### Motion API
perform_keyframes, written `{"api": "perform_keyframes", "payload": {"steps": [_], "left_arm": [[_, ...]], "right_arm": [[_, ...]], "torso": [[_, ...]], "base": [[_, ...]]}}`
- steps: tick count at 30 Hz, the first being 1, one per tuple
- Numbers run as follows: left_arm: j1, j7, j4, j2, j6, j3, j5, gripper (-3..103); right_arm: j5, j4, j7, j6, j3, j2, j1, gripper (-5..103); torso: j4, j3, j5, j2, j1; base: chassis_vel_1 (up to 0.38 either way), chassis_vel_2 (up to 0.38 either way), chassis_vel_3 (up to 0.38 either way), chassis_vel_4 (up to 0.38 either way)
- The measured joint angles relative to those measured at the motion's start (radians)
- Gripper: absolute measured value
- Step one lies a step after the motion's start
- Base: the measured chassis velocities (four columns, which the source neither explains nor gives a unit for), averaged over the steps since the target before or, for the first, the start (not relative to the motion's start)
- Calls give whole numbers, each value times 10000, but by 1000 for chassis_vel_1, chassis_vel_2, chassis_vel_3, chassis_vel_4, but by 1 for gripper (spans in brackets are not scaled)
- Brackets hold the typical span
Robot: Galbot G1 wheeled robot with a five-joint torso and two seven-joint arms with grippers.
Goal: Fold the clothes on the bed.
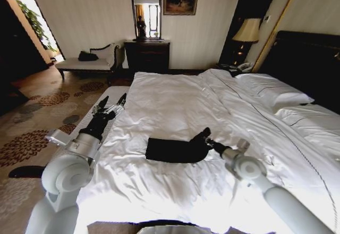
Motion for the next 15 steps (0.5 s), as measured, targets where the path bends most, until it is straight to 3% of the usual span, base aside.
{"api": "perform_keyframes", "payload": {"steps": [15], "left_arm": [[-52,-82,140,109,41,-111,-127,100]], "right_arm": [[-456,-1843,-46,-104,-2728,1341,2428,2]], "torso": [[0,1,0,-1,1]], "base": [[0,0,0,0]]}}
